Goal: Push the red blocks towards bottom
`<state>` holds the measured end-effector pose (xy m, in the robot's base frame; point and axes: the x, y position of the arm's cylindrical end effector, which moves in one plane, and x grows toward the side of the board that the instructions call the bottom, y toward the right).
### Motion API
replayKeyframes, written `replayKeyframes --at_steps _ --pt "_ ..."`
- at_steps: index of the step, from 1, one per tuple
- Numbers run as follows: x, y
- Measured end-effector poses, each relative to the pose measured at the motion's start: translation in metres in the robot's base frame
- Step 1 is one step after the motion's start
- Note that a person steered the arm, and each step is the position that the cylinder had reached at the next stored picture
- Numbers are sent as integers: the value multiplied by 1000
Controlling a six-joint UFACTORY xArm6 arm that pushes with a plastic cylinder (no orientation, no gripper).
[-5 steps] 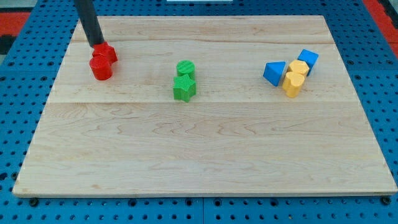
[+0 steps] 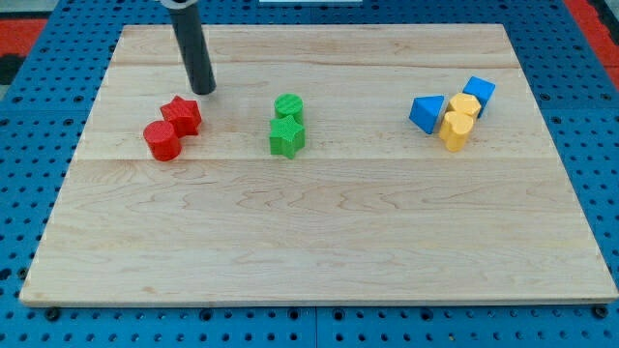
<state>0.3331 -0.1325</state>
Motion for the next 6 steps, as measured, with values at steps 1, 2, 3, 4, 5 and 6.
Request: replayKeyframes --at_steps 1,2,3,4,5,6 --pt "48 0" --pt "74 -1" --pt "77 -2" --pt "36 5" --pt "56 -17" --pt "110 -18"
